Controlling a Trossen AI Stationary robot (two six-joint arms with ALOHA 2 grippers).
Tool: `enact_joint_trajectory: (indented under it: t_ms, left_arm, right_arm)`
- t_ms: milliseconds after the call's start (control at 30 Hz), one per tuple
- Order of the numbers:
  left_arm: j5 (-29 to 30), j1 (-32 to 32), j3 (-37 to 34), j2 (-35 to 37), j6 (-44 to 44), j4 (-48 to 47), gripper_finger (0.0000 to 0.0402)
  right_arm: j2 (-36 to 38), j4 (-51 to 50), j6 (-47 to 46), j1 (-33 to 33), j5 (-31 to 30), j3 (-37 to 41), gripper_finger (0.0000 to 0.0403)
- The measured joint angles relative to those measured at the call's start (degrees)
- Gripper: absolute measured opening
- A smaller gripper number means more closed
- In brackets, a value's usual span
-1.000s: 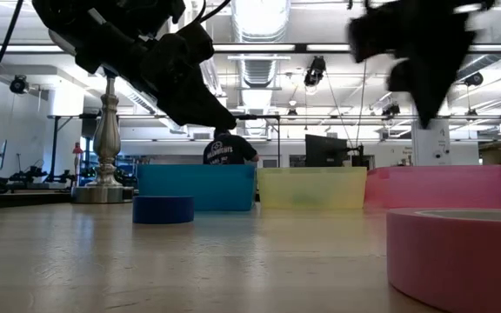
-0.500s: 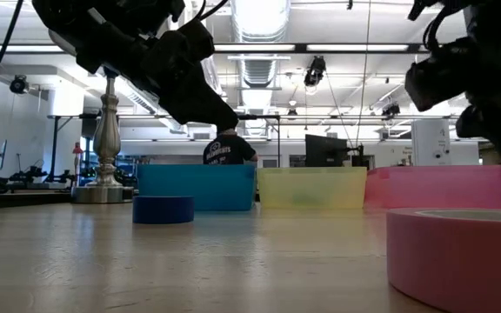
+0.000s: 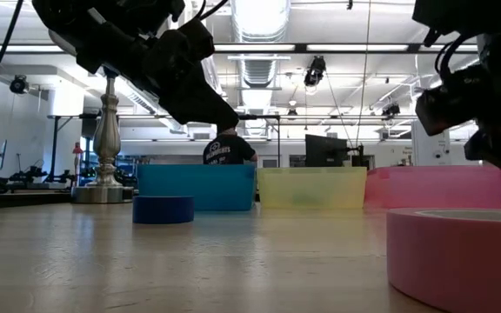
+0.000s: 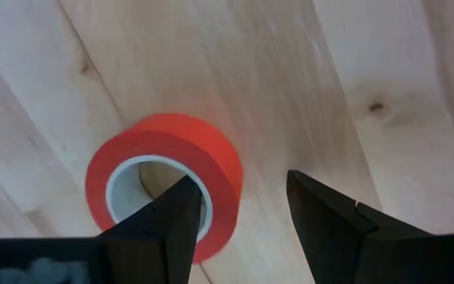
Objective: Pick and place Stapler, Stapler remover, tape
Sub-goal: Put the right orange tape on the pink bin
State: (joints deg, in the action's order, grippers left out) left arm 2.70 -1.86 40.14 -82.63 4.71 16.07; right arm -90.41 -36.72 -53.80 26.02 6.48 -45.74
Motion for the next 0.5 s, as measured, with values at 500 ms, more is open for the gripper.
enact_joint_trajectory:
  t_ms: [500]
  left_arm:
    - [0.07, -0.01, 0.00, 0.00, 0.02, -0.01, 0.0113]
  right_arm:
    - [0.07, -0.38, 8.19, -0.22, 1.49, 0.20, 0.0034]
